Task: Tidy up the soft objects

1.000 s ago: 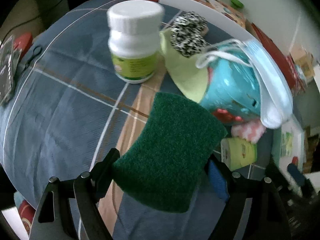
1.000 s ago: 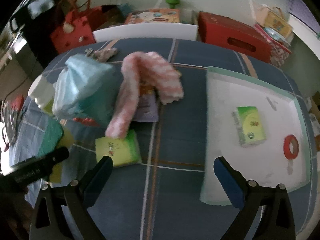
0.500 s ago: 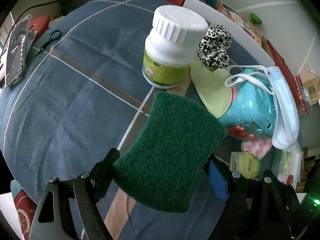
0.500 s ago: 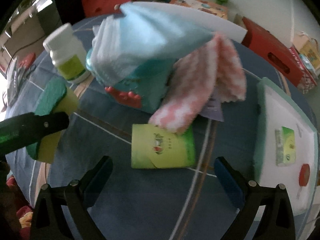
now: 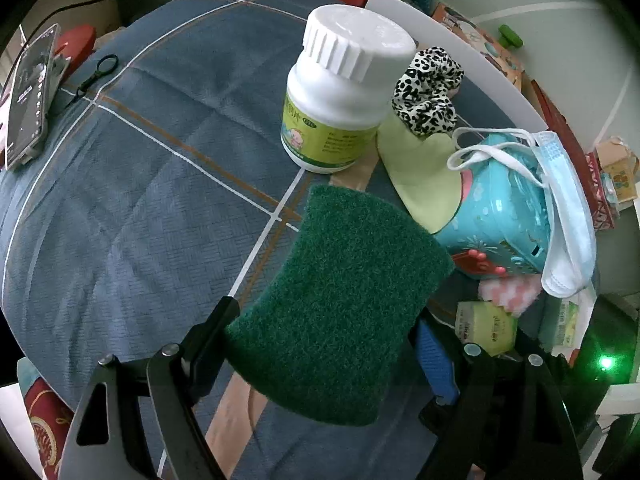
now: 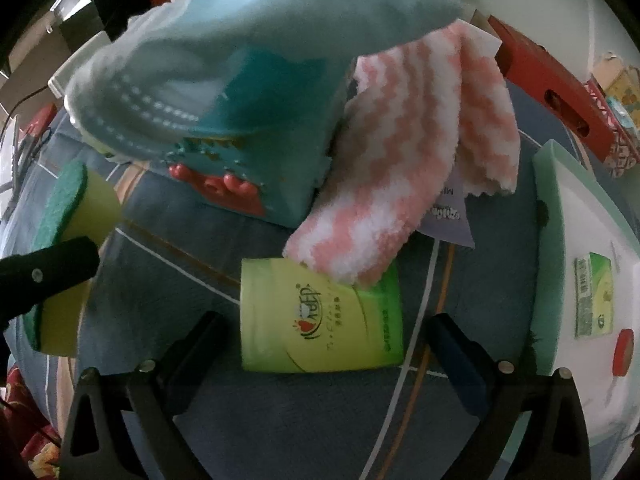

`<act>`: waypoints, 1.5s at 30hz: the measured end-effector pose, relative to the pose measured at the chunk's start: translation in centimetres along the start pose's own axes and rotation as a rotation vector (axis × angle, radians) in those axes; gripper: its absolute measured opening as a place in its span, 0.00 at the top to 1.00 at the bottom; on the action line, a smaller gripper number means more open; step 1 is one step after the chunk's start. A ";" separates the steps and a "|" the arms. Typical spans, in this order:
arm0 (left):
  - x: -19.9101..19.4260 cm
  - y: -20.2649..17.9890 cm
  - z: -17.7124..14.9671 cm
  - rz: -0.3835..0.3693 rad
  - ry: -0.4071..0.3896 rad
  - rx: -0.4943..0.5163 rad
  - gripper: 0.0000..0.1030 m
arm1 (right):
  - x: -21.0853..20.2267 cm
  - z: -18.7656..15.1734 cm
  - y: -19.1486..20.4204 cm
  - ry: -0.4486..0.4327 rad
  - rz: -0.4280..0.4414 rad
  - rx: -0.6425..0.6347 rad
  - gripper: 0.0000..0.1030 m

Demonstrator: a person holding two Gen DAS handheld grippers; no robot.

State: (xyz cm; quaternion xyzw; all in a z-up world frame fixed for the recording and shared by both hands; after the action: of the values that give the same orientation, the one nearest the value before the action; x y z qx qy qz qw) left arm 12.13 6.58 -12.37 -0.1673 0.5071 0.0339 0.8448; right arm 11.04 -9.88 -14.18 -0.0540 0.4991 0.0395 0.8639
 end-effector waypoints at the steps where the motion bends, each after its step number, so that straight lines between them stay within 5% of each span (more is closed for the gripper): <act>1: 0.2 0.0 0.0 -0.001 0.001 0.000 0.18 | 0.1 -0.2 -0.2 -0.002 0.006 0.007 0.00; 10: 0.4 -0.1 -0.1 -0.015 0.010 -0.010 0.18 | -0.4 -1.6 -0.7 -0.063 0.003 0.026 0.00; 24: 0.6 -0.3 -0.2 -0.037 0.020 -0.017 0.18 | -0.8 -1.4 1.3 -0.042 -0.011 -0.050 0.00; 26: 0.5 -0.2 -0.1 -0.042 0.022 -0.020 0.18 | -0.9 -1.5 1.6 -0.041 0.013 -0.040 0.05; 31: 0.3 0.1 0.0 -0.045 0.020 -0.027 0.18 | -2.6 -1.4 1.3 -0.058 0.049 -0.011 0.35; 45: -0.1 0.0 -0.1 -0.042 0.008 -0.025 0.18 | -5.5 -2.7 -0.6 -0.039 0.092 0.097 0.36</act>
State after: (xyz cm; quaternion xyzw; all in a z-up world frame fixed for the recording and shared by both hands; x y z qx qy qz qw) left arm 12.04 6.55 -12.34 -0.1887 0.5064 0.0219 0.8411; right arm 6.06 -10.91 -10.73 0.0118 0.4855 0.0562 0.8723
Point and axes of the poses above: each gripper's, at about its wrist camera, not at the fingertips, and x roughly the way its jaws point, y to its left, z to its top, the point moved 9 cm from there along x, roughly the way its jaws point, and after that the axes turned 12 degrees about -y, right-handed, at the moved point
